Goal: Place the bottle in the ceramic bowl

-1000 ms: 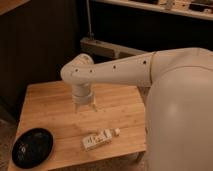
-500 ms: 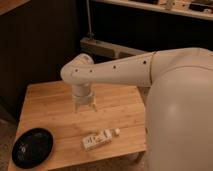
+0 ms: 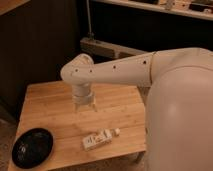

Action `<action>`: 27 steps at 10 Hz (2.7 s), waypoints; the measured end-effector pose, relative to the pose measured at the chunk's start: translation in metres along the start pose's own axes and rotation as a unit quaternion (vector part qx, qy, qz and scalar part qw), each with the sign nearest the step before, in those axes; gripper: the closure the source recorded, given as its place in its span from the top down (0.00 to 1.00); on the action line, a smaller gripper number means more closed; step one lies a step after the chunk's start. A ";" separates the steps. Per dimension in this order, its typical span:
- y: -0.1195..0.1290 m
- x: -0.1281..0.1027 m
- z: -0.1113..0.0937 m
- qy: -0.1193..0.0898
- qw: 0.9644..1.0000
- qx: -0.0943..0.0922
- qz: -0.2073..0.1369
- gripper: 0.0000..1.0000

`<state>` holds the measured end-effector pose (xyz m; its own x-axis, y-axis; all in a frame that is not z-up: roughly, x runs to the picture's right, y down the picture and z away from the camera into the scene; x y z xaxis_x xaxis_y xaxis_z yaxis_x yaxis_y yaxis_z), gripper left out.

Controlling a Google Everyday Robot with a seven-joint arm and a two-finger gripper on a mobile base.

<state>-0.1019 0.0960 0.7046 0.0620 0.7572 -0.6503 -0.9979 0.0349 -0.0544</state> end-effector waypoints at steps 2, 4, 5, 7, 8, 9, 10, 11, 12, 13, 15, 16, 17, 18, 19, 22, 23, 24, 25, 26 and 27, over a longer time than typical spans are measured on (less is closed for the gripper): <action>0.000 0.000 0.000 0.000 1.000 0.000 0.000 0.65; 0.000 0.000 0.000 0.000 1.000 0.000 0.000 0.65; 0.000 0.000 0.000 0.000 1.000 0.000 0.000 0.65; 0.000 0.000 0.000 0.000 1.000 0.000 0.000 0.65; 0.000 0.000 0.000 0.000 1.000 0.000 0.000 0.65; 0.000 0.000 0.000 0.000 1.000 0.000 0.000 0.65; 0.000 0.000 0.000 0.000 1.000 0.000 -0.001 0.65; 0.001 0.001 -0.001 -0.004 1.000 0.000 -0.006 0.65; 0.004 0.005 -0.004 -0.025 0.999 -0.007 -0.029 0.65; 0.004 0.013 -0.009 -0.062 0.994 -0.020 -0.085 0.65; -0.005 0.026 -0.016 -0.118 0.975 -0.042 -0.184 0.65; -0.017 0.033 -0.023 -0.148 0.958 -0.052 -0.241 0.65; -0.019 0.037 -0.027 -0.156 0.951 -0.057 -0.262 0.65; -0.020 0.038 -0.028 -0.157 0.949 -0.057 -0.267 0.65; -0.020 0.038 -0.029 -0.157 0.949 -0.057 -0.267 0.65; -0.018 0.038 -0.029 -0.156 0.949 -0.057 -0.268 0.65; -0.018 0.038 -0.029 -0.156 0.949 -0.057 -0.268 0.65; -0.018 0.038 -0.028 -0.155 0.949 -0.058 -0.267 0.65; -0.018 0.038 -0.028 -0.155 0.949 -0.058 -0.267 0.65; -0.019 0.037 -0.028 -0.155 0.950 -0.058 -0.266 0.65; -0.019 0.037 -0.028 -0.155 0.950 -0.058 -0.265 0.65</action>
<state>-0.0803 0.1050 0.6603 0.5288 0.8099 -0.2538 -0.8179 0.4064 -0.4074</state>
